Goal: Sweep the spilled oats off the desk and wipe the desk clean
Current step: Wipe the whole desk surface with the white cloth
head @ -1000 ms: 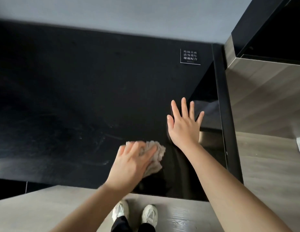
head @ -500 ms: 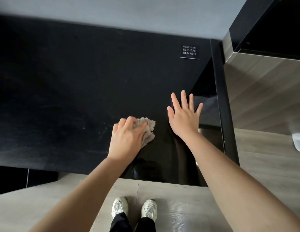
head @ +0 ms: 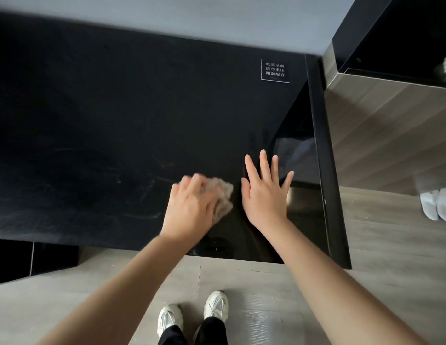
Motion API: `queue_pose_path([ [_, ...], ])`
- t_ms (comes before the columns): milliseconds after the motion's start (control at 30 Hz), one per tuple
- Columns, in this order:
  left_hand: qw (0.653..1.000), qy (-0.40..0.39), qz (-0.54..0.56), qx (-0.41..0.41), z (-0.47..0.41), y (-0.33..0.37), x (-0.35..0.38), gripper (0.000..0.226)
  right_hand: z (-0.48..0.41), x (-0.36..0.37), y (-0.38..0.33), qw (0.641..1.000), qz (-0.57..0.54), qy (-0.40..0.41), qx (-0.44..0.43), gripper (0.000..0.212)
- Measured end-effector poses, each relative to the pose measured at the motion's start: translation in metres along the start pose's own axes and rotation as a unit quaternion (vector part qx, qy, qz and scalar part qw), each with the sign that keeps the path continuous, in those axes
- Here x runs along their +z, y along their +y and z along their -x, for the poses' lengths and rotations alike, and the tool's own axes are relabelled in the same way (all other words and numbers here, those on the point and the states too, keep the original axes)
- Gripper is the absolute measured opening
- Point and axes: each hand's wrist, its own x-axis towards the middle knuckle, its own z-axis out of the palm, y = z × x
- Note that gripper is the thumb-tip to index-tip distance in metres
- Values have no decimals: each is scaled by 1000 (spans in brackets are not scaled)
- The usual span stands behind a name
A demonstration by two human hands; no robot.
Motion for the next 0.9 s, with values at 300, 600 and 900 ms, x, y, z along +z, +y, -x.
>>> queue_pose_path([
  [300, 996, 32, -30, -78, -18, -29, -2, 35, 13, 10, -3, 999, 41, 17, 9, 54],
  [600, 999, 35, -5, 3, 62, -42, -23, 45, 26, 11, -29, 999, 17, 8, 35, 54],
  [900, 998, 30, -18, -57, 48, -16, -12, 43, 32, 16, -36, 998, 49, 18, 34, 57],
])
